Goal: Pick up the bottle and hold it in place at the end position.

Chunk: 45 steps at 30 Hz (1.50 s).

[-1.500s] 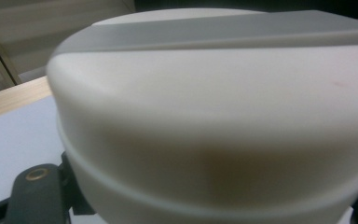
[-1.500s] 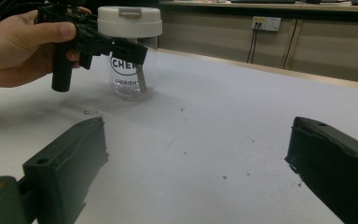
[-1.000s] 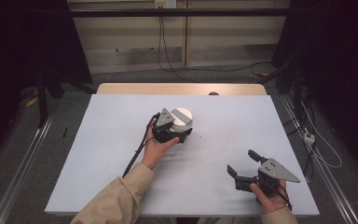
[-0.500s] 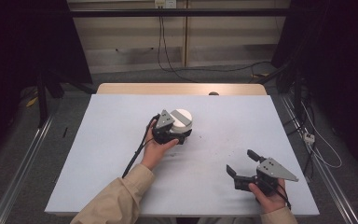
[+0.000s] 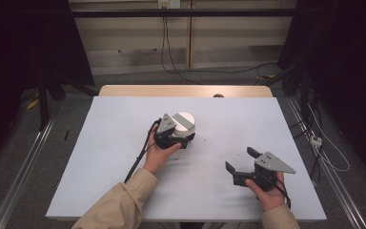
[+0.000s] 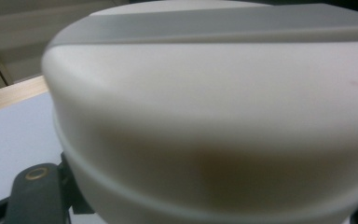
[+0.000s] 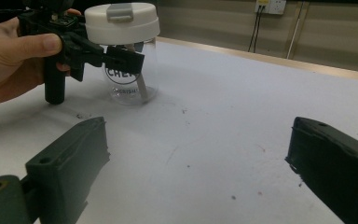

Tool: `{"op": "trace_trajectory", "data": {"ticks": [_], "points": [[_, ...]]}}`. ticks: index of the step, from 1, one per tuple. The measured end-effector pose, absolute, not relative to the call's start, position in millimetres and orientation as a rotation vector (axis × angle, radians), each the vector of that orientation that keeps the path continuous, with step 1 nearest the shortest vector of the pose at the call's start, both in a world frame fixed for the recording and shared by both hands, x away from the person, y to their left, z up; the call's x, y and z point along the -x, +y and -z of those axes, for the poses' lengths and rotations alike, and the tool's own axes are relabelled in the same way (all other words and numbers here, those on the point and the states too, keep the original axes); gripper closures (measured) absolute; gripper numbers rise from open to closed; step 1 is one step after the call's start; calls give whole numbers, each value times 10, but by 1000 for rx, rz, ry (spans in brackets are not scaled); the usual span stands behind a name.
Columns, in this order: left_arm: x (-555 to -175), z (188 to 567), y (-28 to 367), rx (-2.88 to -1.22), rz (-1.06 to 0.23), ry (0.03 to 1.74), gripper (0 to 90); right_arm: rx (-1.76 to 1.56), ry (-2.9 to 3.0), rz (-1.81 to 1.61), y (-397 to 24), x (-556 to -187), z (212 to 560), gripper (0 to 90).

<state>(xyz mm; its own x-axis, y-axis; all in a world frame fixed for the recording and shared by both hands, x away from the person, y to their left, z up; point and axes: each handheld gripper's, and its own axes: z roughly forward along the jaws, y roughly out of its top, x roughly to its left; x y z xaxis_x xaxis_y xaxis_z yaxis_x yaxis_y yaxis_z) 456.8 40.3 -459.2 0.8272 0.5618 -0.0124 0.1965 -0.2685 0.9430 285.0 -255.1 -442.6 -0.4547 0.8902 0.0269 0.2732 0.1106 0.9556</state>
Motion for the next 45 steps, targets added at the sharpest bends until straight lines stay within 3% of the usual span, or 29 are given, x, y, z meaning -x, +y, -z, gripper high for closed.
{"op": "trace_trajectory", "data": {"ticks": [32,37,39,40,41,43,45], "points": [[-4570,4592,398,-1845,-383,591,185,-1149,1874,-1343,-2092,-3379,4170,193],[-4568,4595,396,-1842,-381,595,185,-1155,1872,-1344,-2054,-3439,4139,283],[-4568,4595,396,-1843,-381,595,185,-1147,1888,-1355,-2020,-3464,4134,426],[-4568,4596,396,-1842,-380,595,185,-1147,1888,-1355,-2020,-3464,4134,426],[-4568,4596,396,-1842,-380,595,185,-1145,1909,-1367,-1992,-3478,4133,508],[-4567,4598,393,-1837,-377,600,185,-1134,1918,-1369,-1978,-3485,4135,540],[-4570,4597,397,-1843,-381,596,185,-1131,1947,-1374,-1936,-3513,4139,649]]}}
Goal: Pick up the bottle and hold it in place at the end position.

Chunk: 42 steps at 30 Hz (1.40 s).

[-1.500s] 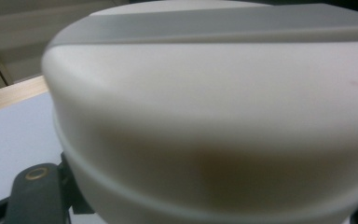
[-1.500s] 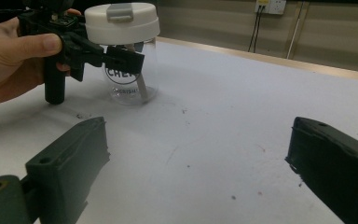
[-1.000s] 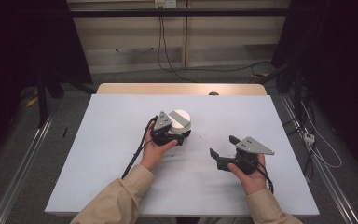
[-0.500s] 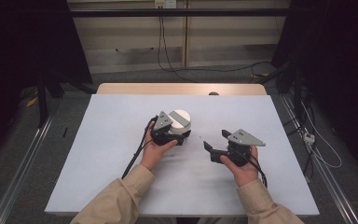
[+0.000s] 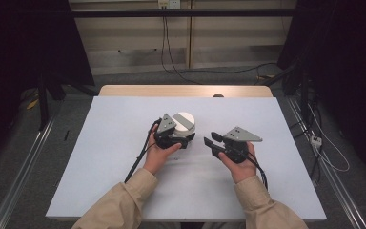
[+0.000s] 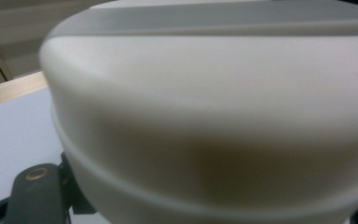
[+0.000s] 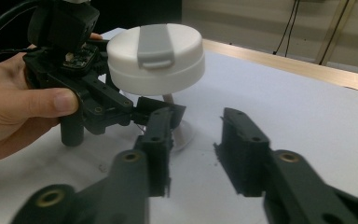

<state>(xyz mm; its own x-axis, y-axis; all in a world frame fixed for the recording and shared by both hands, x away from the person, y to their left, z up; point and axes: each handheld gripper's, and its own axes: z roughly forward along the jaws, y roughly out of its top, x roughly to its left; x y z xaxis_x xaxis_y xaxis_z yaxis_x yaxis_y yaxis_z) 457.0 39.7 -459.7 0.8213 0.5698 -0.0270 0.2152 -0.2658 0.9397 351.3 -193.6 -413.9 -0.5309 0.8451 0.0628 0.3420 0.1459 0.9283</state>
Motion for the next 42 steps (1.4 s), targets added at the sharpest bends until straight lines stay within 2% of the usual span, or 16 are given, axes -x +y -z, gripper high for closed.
{"op": "trace_trajectory", "data": {"ticks": [1,2,3,8,42], "points": [[-4570,4597,397,-1844,-380,596,185,-1129,1956,-1377,-1925,-3525,4140,696],[-4570,4598,397,-1843,-380,596,185,-1129,1956,-1377,-1925,-3525,4140,696],[-4567,4599,395,-1841,-382,601,185,-1126,1983,-1377,-1902,-3549,4142,767],[-4566,4599,396,-1843,-381,600,185,-1136,2003,-1402,-1852,-3605,4147,899],[-4543,4601,388,-1866,-407,588,186,-1127,2053,-1419,-1589,-3836,4108,900]]}}
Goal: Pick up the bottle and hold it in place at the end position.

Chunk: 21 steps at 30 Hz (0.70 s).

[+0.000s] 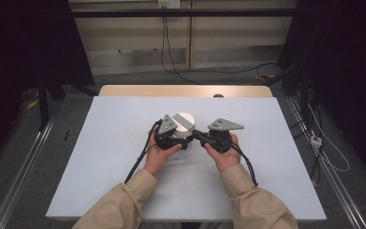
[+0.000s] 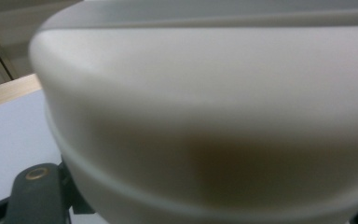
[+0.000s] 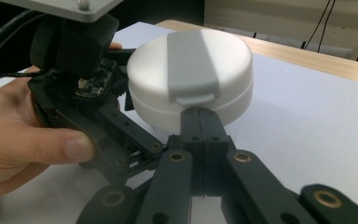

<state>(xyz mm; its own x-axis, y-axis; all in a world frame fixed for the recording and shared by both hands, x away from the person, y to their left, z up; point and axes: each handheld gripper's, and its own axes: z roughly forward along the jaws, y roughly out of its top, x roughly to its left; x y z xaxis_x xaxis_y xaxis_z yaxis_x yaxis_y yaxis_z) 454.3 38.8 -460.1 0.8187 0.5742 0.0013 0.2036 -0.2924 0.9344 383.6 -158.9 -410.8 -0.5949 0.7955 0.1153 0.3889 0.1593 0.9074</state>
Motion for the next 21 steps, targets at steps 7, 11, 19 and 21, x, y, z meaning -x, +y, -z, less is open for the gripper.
{"op": "trace_trajectory", "data": {"ticks": [7,11,19,21], "points": [[-4544,4604,380,-1862,-404,598,185,-1114,2050,-1428,-1580,-3834,4046,900],[-4547,4605,380,-1864,-402,600,186,-1105,2049,-1428,-1577,-3842,4016,900],[-4547,4604,381,-1874,-409,592,185,-1082,2045,-1441,-1536,-3873,3921,900],[-4538,4605,374,-1876,-416,588,186,-1078,2046,-1441,-1526,-3878,3912,900]]}}
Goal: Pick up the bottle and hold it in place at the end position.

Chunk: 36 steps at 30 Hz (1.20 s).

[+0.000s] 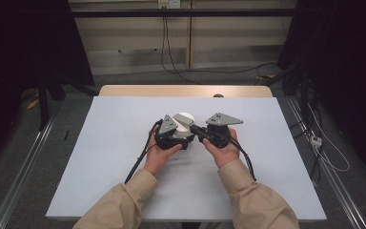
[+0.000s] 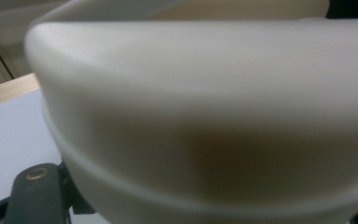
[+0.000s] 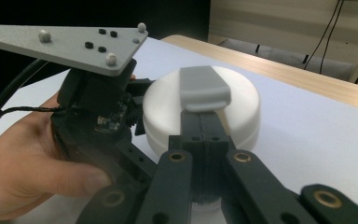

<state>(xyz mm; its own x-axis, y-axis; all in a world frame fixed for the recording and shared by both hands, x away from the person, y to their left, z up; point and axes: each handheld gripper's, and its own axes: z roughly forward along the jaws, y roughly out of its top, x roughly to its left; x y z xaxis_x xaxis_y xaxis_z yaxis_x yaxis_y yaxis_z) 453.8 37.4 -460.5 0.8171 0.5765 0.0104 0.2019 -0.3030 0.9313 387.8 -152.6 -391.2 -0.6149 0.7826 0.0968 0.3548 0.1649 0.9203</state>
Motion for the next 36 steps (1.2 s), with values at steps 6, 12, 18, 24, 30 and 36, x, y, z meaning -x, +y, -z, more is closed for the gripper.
{"op": "trace_trajectory", "data": {"ticks": [6,12,18,24,30,36], "points": [[-4538,4609,370,-1869,-410,600,185,-1066,2042,-1439,-1483,-3901,3878,900],[-4539,4609,366,-1873,-412,596,186,-1056,2031,-1443,-1482,-3917,3820,900],[-4534,4609,361,-1875,-416,595,186,-1049,2033,-1441,-1463,-3924,3778,900],[-4540,4608,364,-1882,-419,590,185,-1045,2039,-1438,-1450,-3945,3774,900],[-4534,4610,358,-1880,-418,593,186,-1041,2042,-1435,-1448,-3960,3753,900],[-4537,4609,358,-1885,-420,589,186,-1041,2042,-1435,-1437,-3974,3748,900]]}}
